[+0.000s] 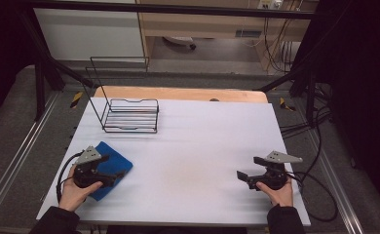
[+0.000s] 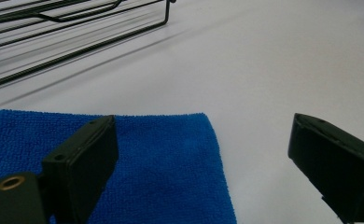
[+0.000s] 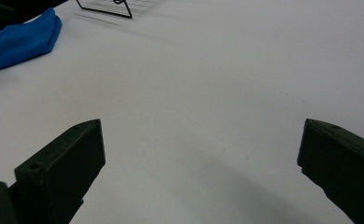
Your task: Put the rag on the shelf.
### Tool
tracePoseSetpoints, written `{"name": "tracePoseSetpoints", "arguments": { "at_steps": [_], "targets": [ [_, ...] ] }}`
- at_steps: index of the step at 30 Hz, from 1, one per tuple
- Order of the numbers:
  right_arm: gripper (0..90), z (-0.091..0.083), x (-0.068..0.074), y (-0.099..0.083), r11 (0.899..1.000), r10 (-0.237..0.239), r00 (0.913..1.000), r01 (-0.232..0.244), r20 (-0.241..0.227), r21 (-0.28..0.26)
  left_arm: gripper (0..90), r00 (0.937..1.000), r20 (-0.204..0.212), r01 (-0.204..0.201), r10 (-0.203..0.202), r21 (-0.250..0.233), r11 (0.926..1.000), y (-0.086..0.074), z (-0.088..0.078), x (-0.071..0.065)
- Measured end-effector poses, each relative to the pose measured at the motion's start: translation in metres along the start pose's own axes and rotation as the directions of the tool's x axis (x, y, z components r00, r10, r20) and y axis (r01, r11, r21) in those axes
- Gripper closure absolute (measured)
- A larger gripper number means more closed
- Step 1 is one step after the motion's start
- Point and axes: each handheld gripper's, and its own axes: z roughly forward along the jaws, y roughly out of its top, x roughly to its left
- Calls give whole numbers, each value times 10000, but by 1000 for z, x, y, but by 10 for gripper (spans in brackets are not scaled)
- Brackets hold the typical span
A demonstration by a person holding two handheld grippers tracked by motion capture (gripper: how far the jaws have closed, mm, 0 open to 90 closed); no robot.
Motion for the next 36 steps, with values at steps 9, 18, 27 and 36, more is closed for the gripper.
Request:
{"name": "tracePoseSetpoints", "arguments": {
  "at_steps": [9,18,27,36],
  "targets": [
    [13,2,1,0,9999,33,10000,-32,-38,130,78,10000,66,2,-3,102,9999,2,1,-4],
    [14,3,1,-1,9997,24,10000,-24,-2,258,102,9993,-240,298,-286,517,9982,13,7,-9],
    [14,3,1,-1,9995,-20,10000,18,59,300,156,9986,-492,236,-198,774,9967,26,16,-18],
    [15,5,2,-1,9993,-56,10000,54,42,357,369,9979,-648,109,-31,1202,9927,20,24,-20]
  ]
}}
